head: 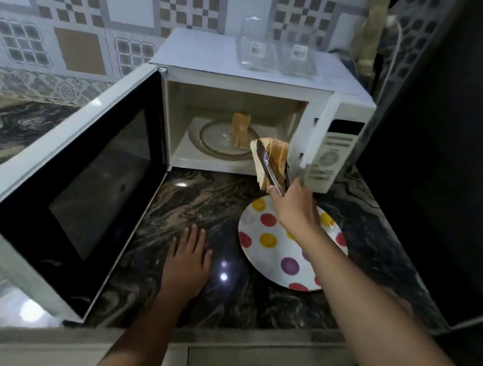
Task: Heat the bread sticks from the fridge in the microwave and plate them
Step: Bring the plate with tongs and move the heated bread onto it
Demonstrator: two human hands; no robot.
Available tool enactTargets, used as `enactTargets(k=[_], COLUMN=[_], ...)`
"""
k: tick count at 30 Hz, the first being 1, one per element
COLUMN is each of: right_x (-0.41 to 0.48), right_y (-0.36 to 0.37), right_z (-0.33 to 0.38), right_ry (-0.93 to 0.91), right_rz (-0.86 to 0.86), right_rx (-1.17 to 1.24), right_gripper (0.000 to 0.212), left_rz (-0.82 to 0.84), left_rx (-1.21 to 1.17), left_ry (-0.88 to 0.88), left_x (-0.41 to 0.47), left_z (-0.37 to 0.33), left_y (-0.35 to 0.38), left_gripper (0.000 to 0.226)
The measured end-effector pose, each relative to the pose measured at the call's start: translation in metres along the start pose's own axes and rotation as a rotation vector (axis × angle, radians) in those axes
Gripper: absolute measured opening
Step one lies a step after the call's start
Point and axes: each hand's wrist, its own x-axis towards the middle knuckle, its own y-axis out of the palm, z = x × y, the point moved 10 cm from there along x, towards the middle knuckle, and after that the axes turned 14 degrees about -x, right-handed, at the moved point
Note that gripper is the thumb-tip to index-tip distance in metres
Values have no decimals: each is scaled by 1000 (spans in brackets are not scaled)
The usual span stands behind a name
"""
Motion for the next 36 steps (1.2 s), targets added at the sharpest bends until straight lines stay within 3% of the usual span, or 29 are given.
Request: enactTargets(k=[7, 13, 27, 36], right_x=[-54, -67, -60, -59], right_y=[1, 5, 36, 33], right_z=[-97, -151, -176, -181], right_ry=[135, 203, 260, 267], right_rz=[-17, 10, 64, 74], right_rx=[-63, -124, -196, -58], right_gripper=[49, 46, 51, 61], left_rz=[-93, -82, -115, -102], left_rx=[-18, -30, -70, -95], left_ry=[30, 21, 41, 34], left_x=[-36, -44, -45, -45], left_z=[-14, -15, -14, -16], left_y=[5, 9, 8, 4], left_gripper=[88, 59, 61, 57])
